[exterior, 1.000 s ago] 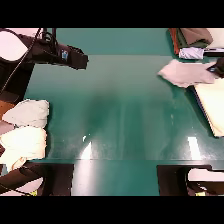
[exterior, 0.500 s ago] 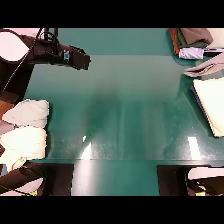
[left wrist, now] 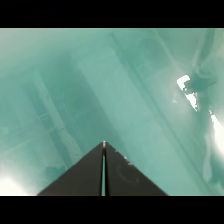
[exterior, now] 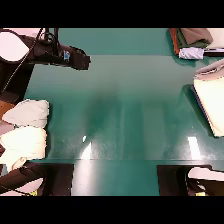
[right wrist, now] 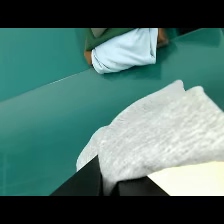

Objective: Fold the shirts.

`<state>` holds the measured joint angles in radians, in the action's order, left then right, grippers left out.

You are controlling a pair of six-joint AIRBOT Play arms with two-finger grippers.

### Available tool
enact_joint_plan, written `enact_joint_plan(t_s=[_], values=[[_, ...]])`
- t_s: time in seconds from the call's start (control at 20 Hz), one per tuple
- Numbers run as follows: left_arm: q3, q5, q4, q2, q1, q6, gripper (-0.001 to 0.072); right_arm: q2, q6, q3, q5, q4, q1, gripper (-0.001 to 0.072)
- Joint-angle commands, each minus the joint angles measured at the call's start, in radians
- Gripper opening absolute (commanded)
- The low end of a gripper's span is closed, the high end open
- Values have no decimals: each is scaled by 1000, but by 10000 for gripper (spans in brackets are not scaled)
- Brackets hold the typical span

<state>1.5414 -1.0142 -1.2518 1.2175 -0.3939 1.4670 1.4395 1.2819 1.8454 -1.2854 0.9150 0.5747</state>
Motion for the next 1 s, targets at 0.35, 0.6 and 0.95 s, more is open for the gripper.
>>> enact_joint_plan(t_s=[0.35,0.6,0.95], values=[[0,-19,-2,0,0,-9,25,-283,1,-447,-89,332,192,14],[0,-58,-5,0,0,-9,24,-315,2,-619,-112,397,304,533],[0,-78,3,0,0,-8,25,-314,43,-603,-129,253,218,443]])
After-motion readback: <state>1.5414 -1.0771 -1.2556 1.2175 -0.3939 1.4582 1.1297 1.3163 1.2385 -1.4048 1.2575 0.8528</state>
